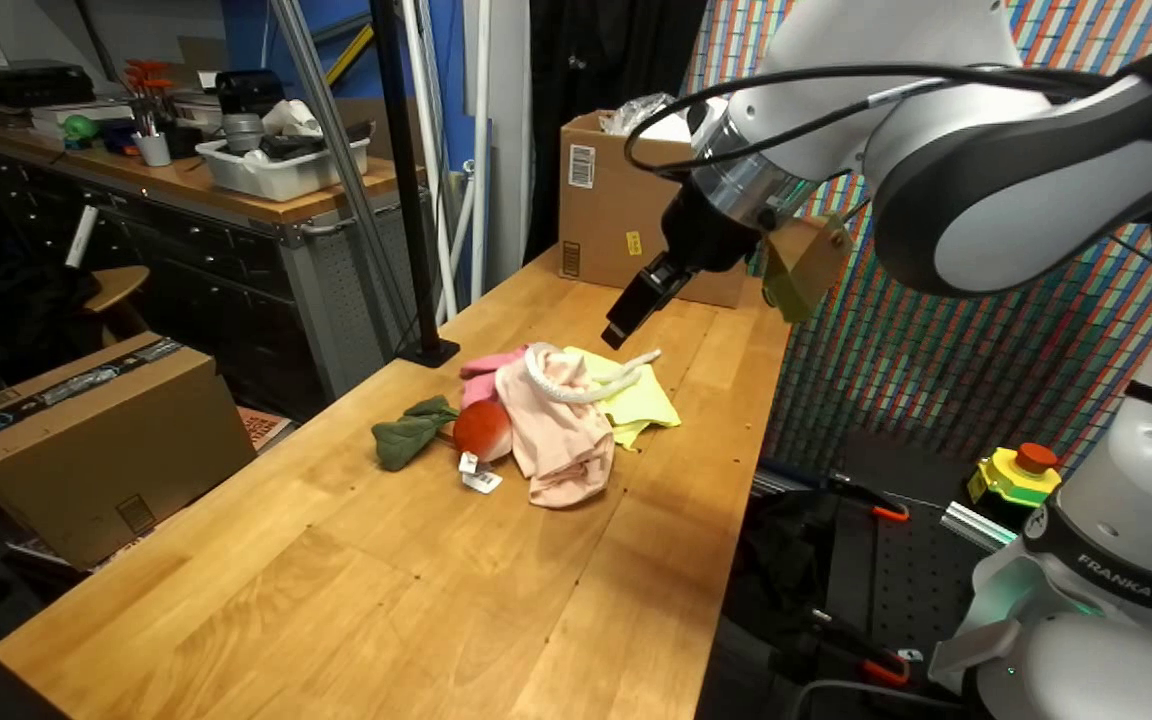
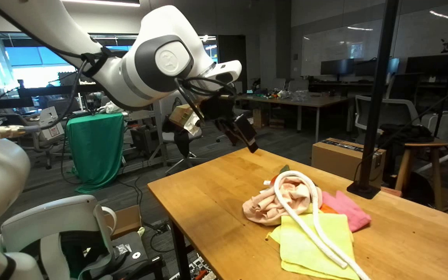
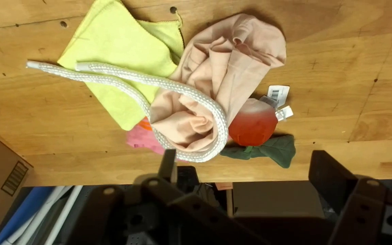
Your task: Separate the clothes, rope and plush toy on the table
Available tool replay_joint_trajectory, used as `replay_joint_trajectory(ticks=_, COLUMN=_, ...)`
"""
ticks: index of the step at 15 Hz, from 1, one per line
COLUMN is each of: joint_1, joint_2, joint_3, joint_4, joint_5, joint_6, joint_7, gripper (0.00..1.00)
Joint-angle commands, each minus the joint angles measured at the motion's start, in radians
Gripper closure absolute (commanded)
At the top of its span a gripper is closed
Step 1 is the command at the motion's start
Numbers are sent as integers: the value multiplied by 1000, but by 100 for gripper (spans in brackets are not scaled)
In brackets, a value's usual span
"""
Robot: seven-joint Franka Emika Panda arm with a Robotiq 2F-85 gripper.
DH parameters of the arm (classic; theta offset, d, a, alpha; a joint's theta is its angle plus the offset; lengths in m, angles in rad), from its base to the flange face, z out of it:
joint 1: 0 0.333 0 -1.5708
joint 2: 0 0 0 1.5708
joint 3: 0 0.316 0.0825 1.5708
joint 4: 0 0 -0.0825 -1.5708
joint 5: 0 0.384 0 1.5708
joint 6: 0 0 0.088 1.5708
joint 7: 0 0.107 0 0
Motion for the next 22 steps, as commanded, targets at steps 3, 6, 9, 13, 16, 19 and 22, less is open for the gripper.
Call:
replay_joint_trajectory(ticks=3, joint_1=-65, joint_2=119, joint_3=53, joint_4=0, joint_5=-105, joint_6=112, joint_7=33, gripper=0)
replay_joint_trajectory(ticks=6, joint_1=-126, joint_2=184, joint_3=119, joint_4=19, joint_5=-180, joint_6=131, joint_7=78, gripper=0)
replay_joint_trajectory(ticks=9, joint_1=-191, joint_2=230, joint_3=197, joint_4=42, joint_5=-265, joint_6=140, joint_7=142, gripper=0)
replay_joint_trajectory(ticks=13, joint_1=-299, joint_2=257, joint_3=304, joint_4=83, joint_5=-407, joint_6=143, joint_7=259, gripper=0)
replay_joint_trajectory(ticks=16, joint_1=-409, joint_2=253, joint_3=390, joint_4=122, joint_5=-541, joint_6=128, joint_7=389, gripper=0)
replay_joint_trajectory(ticks=19, joint_1=-514, joint_2=266, joint_3=471, joint_4=163, joint_5=-662, joint_6=106, joint_7=510, gripper=0)
replay_joint_trajectory(ticks=22, joint_1=-607, joint_2=293, joint_3=552, joint_4=202, joint_5=-771, joint_6=76, joint_7=617, gripper=0)
